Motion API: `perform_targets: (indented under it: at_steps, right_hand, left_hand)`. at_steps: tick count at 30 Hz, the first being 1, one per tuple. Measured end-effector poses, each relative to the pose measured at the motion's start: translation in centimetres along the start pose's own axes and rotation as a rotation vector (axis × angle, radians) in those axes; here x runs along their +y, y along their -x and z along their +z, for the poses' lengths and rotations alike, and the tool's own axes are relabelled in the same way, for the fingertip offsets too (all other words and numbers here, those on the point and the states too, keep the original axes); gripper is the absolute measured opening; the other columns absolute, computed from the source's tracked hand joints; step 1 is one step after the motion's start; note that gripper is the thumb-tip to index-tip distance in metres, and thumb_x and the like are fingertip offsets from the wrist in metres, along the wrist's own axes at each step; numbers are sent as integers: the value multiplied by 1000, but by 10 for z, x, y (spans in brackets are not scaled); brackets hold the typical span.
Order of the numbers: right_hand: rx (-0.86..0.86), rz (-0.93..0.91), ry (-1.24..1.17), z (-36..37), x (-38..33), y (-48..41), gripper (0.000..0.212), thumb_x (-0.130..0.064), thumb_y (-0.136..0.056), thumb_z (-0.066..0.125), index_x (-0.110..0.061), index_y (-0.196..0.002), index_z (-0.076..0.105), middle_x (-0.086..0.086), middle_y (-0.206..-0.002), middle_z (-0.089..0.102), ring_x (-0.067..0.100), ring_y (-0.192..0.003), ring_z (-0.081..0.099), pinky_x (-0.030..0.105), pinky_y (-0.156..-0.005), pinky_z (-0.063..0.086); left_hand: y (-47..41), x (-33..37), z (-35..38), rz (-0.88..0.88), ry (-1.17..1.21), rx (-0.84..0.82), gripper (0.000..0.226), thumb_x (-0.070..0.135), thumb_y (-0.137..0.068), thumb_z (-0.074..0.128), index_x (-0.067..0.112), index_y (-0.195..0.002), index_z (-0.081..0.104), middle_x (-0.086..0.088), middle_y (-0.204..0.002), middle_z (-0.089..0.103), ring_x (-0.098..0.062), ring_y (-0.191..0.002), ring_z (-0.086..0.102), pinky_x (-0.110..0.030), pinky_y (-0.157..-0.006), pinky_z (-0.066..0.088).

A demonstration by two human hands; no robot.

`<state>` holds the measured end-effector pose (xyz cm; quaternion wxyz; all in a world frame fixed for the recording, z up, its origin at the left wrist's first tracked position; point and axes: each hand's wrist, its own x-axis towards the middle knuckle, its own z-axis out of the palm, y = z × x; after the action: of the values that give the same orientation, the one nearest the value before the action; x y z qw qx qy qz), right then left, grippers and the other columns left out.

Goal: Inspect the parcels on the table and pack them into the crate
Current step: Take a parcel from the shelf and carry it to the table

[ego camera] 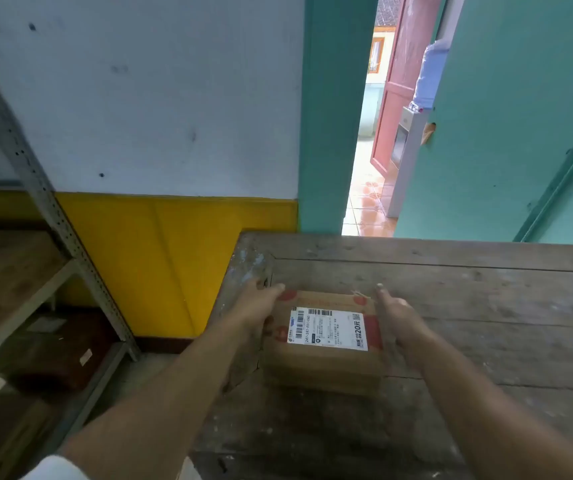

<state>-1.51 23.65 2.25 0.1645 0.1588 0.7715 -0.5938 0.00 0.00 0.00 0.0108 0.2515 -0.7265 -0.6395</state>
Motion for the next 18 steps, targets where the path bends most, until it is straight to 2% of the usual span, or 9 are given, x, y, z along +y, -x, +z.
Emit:
perform_targets:
  at_steps: [2, 3, 5, 7, 8, 9, 12, 16, 18]
  right_hand:
    - [-16, 43, 10, 2, 7, -1, 69, -54, -105, 37, 0, -148, 40, 16, -102, 73, 23, -85, 71, 26, -59, 52]
    - [-31, 66, 12, 3, 15, -3, 69, -54, -104, 38, 0, -149, 39, 17, -112, 71, 27, -97, 69, 30, -68, 54]
    - [-69, 83, 4, 9, 27, -5, 70, -56, -103, 39, -5, -151, 39, 14, -120, 70, 29, -109, 66, 39, -87, 53]
    - [-80, 66, -6, 15, 34, -5, 67, -57, -102, 42, -11, -150, 43, 4, -107, 70, 24, -101, 67, 39, -85, 54]
    - [-70, 49, 0, 18, 35, -4, 64, -57, -101, 45, -13, -148, 45, -1, -99, 68, 20, -95, 66, 38, -83, 53]
    - [-58, 35, 1, 19, 36, -3, 63, -56, -101, 47, -14, -147, 46, -5, -95, 65, 17, -90, 64, 37, -81, 52]
    - [-25, 21, -8, 22, 37, -2, 60, -54, -100, 52, -16, -145, 49, -4, -92, 68, 16, -87, 65, 35, -76, 51]
    - [-21, -9, -59, 27, 25, 3, 54, -48, -99, 56, -18, -143, 51, 2, -99, 73, 19, -91, 70, 33, -70, 53]
    - [-16, -55, -58, 35, 18, 5, 54, -46, -99, 57, -16, -143, 50, 5, -102, 73, 21, -94, 70, 33, -74, 55]
  left_hand:
    - [2, -7, 0, -49, -17, -6, 62, 36, -92, 70, 16, -146, 48, -11, -132, 64, -29, -108, 67, -49, -92, 59]
    - [4, -14, 1, -82, -50, -35, 63, 37, -94, 67, 15, -148, 44, -10, -136, 61, -27, -111, 65, -45, -94, 57]
    - [6, -25, 3, -124, -97, -100, 60, 39, -99, 62, 15, -150, 43, -3, -132, 63, -18, -109, 65, -31, -85, 57]
    - [11, -29, 6, -89, -112, -130, 51, 37, -100, 61, 18, -145, 47, 13, -108, 65, -1, -89, 62, -15, -65, 48]
    - [15, -29, 7, -74, -101, -130, 50, 35, -100, 61, 19, -145, 48, 18, -102, 61, 4, -85, 58, -14, -63, 44]
    - [17, -30, 8, -67, -90, -133, 49, 34, -100, 62, 20, -145, 48, 18, -103, 61, 3, -86, 58, -15, -66, 44]
    - [23, -28, 5, -44, -35, -145, 45, 32, -101, 60, 23, -144, 51, 7, -124, 67, -4, -98, 63, -20, -74, 47]
    - [27, -27, -8, -24, 72, -43, 33, 39, -102, 55, 36, -134, 48, 22, -101, 61, 3, -90, 58, -20, -68, 43]
    - [30, -24, -18, -17, 150, 23, 31, 43, -102, 54, 31, -131, 53, 13, -109, 66, -6, -95, 64, -29, -77, 52]
